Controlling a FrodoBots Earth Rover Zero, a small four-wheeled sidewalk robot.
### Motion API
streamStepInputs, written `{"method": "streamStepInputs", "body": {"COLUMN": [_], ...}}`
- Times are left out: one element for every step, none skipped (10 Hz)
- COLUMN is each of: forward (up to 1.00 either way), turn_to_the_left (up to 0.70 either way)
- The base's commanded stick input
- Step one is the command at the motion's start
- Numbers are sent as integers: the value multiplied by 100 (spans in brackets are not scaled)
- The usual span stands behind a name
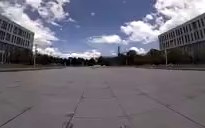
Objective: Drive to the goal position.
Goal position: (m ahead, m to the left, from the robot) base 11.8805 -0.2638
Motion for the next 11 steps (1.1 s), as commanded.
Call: {"method": "streamStepInputs", "body": {"forward": [70,70,70,70,70,70,70,70,70,70,70], "turn_to_the_left": [0,0,0,0,0,0,0,0,0,0,0]}}
